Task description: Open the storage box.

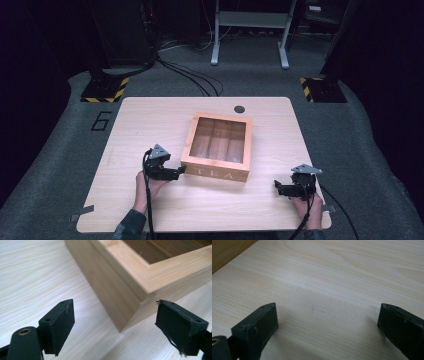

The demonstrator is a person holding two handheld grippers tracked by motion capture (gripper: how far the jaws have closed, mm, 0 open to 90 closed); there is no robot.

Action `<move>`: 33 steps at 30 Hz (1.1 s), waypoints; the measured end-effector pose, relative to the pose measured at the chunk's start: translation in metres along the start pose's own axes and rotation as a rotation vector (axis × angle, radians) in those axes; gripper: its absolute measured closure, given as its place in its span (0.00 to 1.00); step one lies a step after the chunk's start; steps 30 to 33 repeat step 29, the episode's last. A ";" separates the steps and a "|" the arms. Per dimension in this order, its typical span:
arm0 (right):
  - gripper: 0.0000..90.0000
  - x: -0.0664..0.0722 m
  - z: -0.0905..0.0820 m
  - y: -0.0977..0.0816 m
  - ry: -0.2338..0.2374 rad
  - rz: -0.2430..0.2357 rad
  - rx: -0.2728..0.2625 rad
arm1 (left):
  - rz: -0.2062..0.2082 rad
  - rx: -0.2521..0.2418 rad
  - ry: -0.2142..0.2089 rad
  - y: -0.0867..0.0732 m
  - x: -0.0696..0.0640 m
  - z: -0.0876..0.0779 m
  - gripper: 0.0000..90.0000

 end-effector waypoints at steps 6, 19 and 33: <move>0.03 0.000 0.000 0.000 -0.001 0.000 0.001 | 0.018 0.036 0.064 -0.023 0.004 -0.013 0.10; 0.03 0.000 0.000 0.000 -0.002 0.000 0.001 | -0.049 0.124 0.158 -0.088 0.020 -0.038 0.06; 0.02 0.000 0.000 0.000 -0.004 0.002 0.001 | -0.034 0.123 0.208 -0.098 0.025 -0.043 0.04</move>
Point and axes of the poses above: each handheld gripper's, and its own axes: z roughly forward along the jaws, y roughly out of its top, x roughly to its left, the point moved 5 cm from there along z, roughly forward along the jaws, and after that the axes turned 7 degrees about x, right-handed, at the moved point
